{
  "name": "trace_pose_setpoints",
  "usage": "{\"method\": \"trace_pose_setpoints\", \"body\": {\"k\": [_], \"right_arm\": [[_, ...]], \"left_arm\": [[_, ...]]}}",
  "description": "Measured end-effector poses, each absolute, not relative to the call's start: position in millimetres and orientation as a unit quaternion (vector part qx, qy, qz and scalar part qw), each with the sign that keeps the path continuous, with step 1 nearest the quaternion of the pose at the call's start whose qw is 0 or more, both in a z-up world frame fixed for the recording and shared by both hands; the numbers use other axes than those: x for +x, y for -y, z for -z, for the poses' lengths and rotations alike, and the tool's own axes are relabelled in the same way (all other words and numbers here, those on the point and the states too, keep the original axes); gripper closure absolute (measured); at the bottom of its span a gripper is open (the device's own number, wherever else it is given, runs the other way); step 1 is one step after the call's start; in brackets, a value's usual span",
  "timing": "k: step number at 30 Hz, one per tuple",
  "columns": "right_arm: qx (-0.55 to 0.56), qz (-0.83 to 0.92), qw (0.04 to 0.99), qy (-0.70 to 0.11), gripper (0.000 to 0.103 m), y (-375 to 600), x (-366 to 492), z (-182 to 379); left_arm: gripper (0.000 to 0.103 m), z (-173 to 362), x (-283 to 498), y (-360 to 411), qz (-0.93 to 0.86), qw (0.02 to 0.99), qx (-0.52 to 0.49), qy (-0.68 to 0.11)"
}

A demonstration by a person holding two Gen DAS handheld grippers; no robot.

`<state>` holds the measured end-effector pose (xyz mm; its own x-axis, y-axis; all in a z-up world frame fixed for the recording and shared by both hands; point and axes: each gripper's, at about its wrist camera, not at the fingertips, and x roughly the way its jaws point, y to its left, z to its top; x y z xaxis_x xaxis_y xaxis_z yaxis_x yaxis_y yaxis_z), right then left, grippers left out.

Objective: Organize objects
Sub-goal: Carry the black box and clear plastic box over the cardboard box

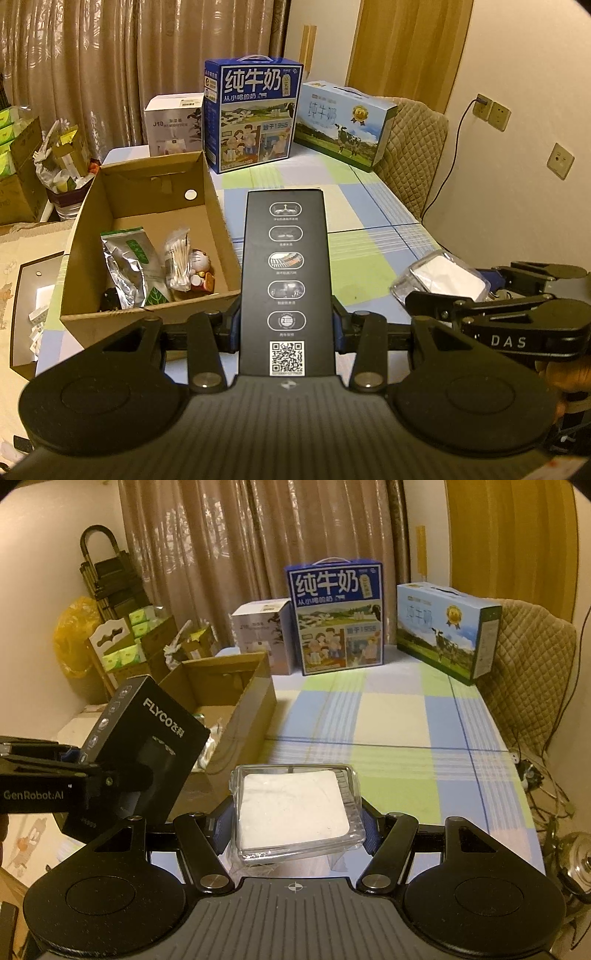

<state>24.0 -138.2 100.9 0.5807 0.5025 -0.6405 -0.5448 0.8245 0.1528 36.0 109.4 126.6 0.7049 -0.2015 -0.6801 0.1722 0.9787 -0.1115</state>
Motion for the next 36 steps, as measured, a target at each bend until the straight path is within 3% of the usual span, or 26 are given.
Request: {"method": "trace_pose_setpoints", "body": {"k": [36], "right_arm": [[-0.053, -0.363, 0.863, -0.346, 0.041, 49, 45, -109]], "left_arm": [[0.065, -147, 55, -189, 0.045, 0.924, -0.004, -0.379]]}}
